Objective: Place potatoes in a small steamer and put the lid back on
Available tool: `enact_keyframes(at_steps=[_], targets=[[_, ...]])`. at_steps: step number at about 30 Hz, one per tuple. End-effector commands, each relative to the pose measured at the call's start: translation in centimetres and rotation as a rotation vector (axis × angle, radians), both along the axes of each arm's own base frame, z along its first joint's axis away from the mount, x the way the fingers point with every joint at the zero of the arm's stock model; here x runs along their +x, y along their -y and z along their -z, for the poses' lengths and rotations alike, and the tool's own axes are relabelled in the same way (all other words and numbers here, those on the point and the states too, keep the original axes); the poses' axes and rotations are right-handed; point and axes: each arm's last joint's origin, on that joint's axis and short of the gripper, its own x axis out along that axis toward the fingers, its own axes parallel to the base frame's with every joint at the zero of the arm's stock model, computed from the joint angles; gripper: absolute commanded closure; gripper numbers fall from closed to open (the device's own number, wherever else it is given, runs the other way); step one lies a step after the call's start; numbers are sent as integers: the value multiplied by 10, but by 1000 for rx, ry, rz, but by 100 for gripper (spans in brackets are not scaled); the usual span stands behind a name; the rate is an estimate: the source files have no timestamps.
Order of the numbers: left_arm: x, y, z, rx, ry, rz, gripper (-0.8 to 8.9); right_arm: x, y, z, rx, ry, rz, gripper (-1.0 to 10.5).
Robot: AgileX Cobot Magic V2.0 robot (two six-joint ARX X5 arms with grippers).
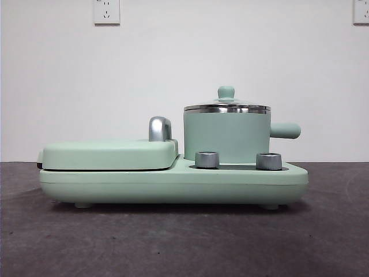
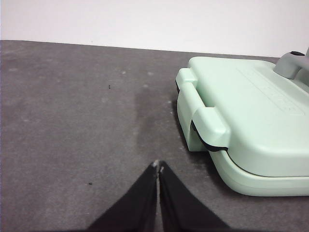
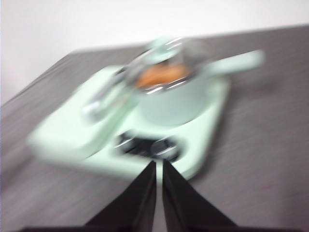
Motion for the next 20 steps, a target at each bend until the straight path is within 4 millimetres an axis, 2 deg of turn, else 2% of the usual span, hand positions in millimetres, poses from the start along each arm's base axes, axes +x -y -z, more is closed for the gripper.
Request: enact_keyframes(at_steps=[1, 7, 10, 12, 20], targets=[[1, 0, 7, -4, -26, -1, 807, 14, 5, 31, -79, 94, 119, 928], [1, 0, 7, -4, -26, -1, 807, 33, 11, 93, -174, 117, 261, 928], [1, 0, 7, -4, -26, -1, 807, 37, 13, 112, -216, 118, 324, 927], [1, 0, 7, -4, -26, -1, 807, 38, 14, 119, -246, 108, 354, 928], [1, 0, 7, -4, -27, -1, 807, 39, 15, 119, -326, 145, 354, 928]])
